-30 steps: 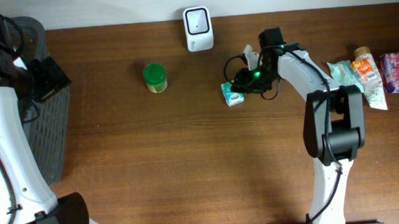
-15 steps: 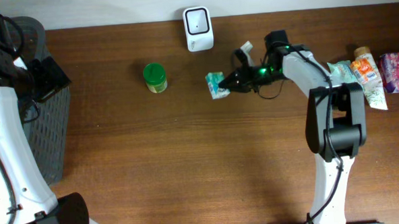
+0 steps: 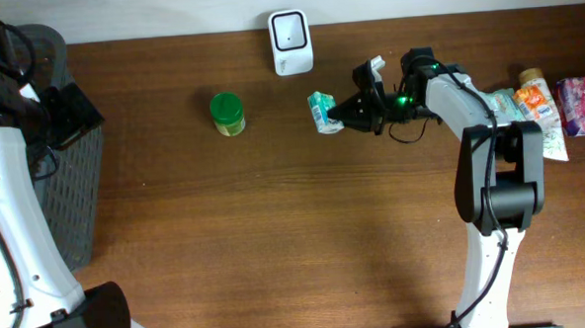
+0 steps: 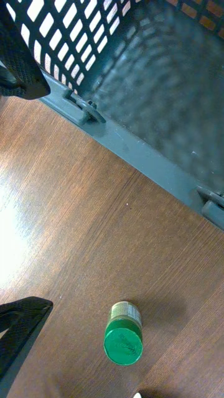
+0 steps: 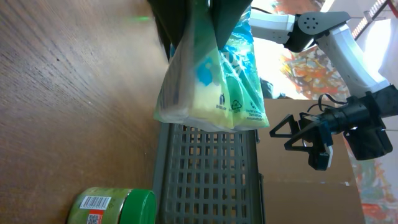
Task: Scan the item barcode
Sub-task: 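Raise the teal box and hold it in front of the scanner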
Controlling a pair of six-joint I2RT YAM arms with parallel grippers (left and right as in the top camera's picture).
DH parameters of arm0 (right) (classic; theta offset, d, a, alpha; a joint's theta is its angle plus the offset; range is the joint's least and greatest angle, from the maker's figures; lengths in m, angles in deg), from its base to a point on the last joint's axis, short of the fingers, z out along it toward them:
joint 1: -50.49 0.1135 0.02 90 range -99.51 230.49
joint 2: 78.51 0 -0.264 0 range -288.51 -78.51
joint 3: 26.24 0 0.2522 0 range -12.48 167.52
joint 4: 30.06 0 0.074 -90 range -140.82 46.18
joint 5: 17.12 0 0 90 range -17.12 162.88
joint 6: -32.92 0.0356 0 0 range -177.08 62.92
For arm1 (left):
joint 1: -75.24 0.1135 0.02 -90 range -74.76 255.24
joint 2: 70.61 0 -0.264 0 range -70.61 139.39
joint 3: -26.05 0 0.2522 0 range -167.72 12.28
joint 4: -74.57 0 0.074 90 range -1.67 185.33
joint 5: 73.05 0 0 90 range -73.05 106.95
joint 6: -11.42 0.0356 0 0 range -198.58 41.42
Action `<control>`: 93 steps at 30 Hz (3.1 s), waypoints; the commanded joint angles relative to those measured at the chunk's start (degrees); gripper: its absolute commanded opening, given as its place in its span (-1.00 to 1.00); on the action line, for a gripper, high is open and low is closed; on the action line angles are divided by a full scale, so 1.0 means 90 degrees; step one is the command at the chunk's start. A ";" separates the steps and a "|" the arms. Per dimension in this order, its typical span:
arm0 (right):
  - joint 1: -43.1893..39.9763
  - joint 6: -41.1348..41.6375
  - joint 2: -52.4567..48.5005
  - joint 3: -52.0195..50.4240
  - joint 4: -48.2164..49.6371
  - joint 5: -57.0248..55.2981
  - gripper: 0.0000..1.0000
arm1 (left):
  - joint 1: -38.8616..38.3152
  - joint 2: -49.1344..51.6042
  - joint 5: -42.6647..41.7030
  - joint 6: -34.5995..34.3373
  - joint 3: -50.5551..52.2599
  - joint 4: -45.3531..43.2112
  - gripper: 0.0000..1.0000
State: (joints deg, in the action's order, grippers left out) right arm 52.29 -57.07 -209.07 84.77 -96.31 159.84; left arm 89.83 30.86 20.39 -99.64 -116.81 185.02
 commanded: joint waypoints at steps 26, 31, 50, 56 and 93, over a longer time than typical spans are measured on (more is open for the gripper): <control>0.0005 0.1362 0.1299 -0.0063 0.1362 0.0216 -0.92 | 0.0024 -0.0134 0.0051 -0.0085 0.0007 0.0005 0.98; 0.0005 0.2225 0.1299 -0.0063 0.2239 0.0219 -0.92 | 0.0024 -0.0134 0.0051 -0.0087 0.0007 0.0005 0.98; 0.0459 0.2225 0.1299 -0.0066 0.2511 0.0216 -0.92 | 0.0024 -0.0134 0.0051 -0.0085 0.0007 0.0005 0.98; -0.0005 0.2227 0.1299 -0.0066 0.2448 0.0216 -0.92 | 0.0024 -0.0134 0.0051 -0.0087 0.0007 0.0005 0.98; 0.2169 -0.3339 -0.0381 0.0517 0.8063 -1.0185 -0.87 | 0.0024 -0.0134 0.0051 -0.0087 0.0007 0.0005 0.98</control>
State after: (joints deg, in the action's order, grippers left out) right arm 71.75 -86.79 -210.93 84.82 -20.60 66.77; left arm 89.83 30.86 20.41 -99.64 -116.81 185.02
